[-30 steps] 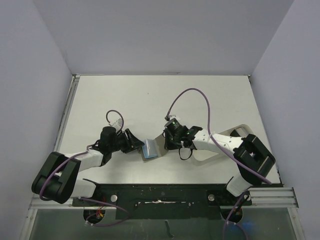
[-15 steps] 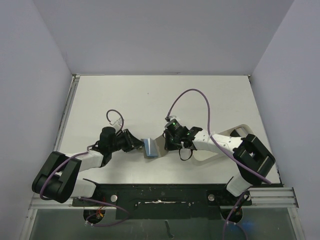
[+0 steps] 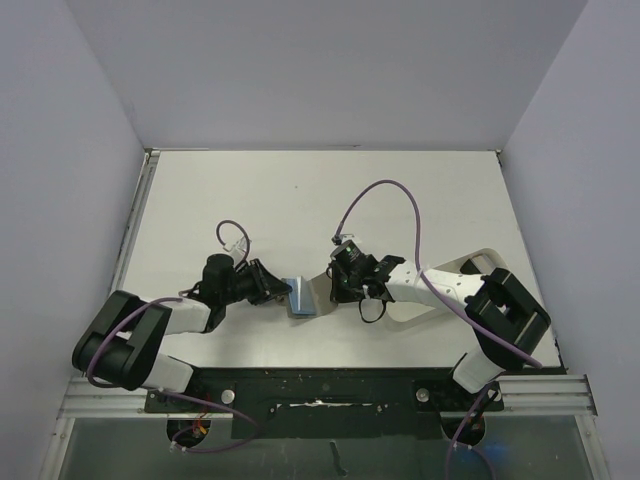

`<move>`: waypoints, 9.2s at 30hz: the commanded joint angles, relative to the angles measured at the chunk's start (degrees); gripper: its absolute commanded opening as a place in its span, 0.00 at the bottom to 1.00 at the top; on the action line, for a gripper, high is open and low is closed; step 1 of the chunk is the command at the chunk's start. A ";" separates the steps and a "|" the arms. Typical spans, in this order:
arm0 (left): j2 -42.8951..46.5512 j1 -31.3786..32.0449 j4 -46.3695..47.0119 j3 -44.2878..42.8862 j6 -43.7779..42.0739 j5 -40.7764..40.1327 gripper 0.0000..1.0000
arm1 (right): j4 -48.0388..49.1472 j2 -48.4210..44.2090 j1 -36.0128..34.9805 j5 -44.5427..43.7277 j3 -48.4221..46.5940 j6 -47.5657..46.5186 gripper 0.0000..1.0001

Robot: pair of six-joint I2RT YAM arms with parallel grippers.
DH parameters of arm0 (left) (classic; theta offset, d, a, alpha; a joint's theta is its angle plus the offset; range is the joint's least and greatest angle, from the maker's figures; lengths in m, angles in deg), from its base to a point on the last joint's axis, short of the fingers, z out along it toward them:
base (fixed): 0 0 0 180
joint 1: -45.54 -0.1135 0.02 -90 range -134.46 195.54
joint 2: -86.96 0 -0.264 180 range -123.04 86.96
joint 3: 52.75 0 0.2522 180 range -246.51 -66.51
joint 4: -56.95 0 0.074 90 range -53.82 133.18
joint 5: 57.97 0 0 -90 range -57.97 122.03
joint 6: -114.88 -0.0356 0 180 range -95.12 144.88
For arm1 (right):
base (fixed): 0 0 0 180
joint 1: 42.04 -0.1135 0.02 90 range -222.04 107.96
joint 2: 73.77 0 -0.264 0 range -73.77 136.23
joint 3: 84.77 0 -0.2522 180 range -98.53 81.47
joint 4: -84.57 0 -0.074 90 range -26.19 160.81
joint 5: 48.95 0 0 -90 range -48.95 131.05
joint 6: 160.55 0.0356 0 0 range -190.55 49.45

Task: Put the credit cards into the card holder
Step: Open the card holder at the center of the board, then turn over the card slot in the card holder.

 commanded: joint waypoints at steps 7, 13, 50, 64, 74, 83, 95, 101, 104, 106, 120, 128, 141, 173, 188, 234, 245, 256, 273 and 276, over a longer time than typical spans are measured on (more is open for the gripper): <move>0.59 0.52 7.05 -0.02 2.98 4.16 0.00 | -2.20 -3.75 -0.22 0.10 -1.86 0.72 0.21; 5.69 0.68 0.88 0.54 1.22 2.77 0.00 | -5.39 -6.21 -0.59 -0.58 -4.53 1.08 0.39; 10.07 1.22 -2.28 4.67 2.83 1.82 0.00 | 6.27 5.46 -6.91 8.90 -7.12 4.21 0.65; 12.64 1.22 -4.75 5.09 1.86 1.04 0.00 | 6.51 7.44 -8.02 7.32 -6.22 5.33 0.57; 13.20 1.22 -7.64 4.50 0.07 1.32 0.00 | 4.29 5.97 -8.37 4.71 -5.84 5.60 0.58; 13.16 1.22 -10.41 3.57 -1.80 0.22 0.00 | -3.91 3.30 -8.59 -2.51 -9.08 5.25 0.62; 13.36 1.22 -8.02 4.27 0.26 1.14 0.00 | -11.79 3.26 -9.61 -11.21 -12.35 3.92 0.52; 14.50 1.22 -8.11 5.06 0.84 0.88 0.00 | -17.42 5.82 -12.81 -15.92 -18.71 3.93 0.42; 14.78 1.29 -7.87 5.06 1.11 0.92 0.00 | -15.89 5.36 -13.94 -15.28 -19.75 3.39 0.36; 14.95 1.31 -7.59 5.21 1.42 0.80 0.00 | -13.83 4.76 -14.48 -14.48 -20.06 2.48 0.35; 15.31 1.31 -7.69 5.81 1.54 0.58 0.00 | -4.77 7.46 -14.44 -5.59 -15.08 3.53 0.55; 15.27 1.39 -7.78 6.00 1.58 0.38 0.00 | -2.33 9.09 -14.33 -3.21 -13.66 4.26 0.56; 14.79 1.40 -8.07 6.03 1.18 0.19 0.00 | -5.26 10.30 -14.24 -6.45 -13.56 4.63 0.54; 9.98 1.75 -3.75 5.17 1.68 0.14 0.15 | -4.73 9.35 -14.04 -6.43 -13.05 3.93 0.52; 10.04 1.79 -3.65 5.42 2.07 0.10 0.02 | -0.74 9.11 -13.90 -3.15 -11.01 4.89 0.61; 10.75 1.84 -7.30 4.10 1.15 0.14 0.00 | -3.00 10.10 -13.69 -7.27 -9.53 5.32 0.51; 10.65 1.84 -6.59 4.26 1.39 0.36 0.09 | -2.53 10.15 -13.31 -7.76 -8.27 6.12 0.47; 3.27 2.09 4.66 5.97 4.17 2.46 0.24 | 1.99 9.69 -13.08 -5.76 -5.63 6.28 0.40; 8.38 2.46 -1.27 4.48 4.76 1.53 0.00 | -3.74 3.12 -12.00 -9.79 -4.13 7.40 0.45; 11.11 2.54 -9.65 1.98 2.56 -0.10 0.00 | -6.98 0.84 -11.94 -11.50 -4.37 8.23 0.46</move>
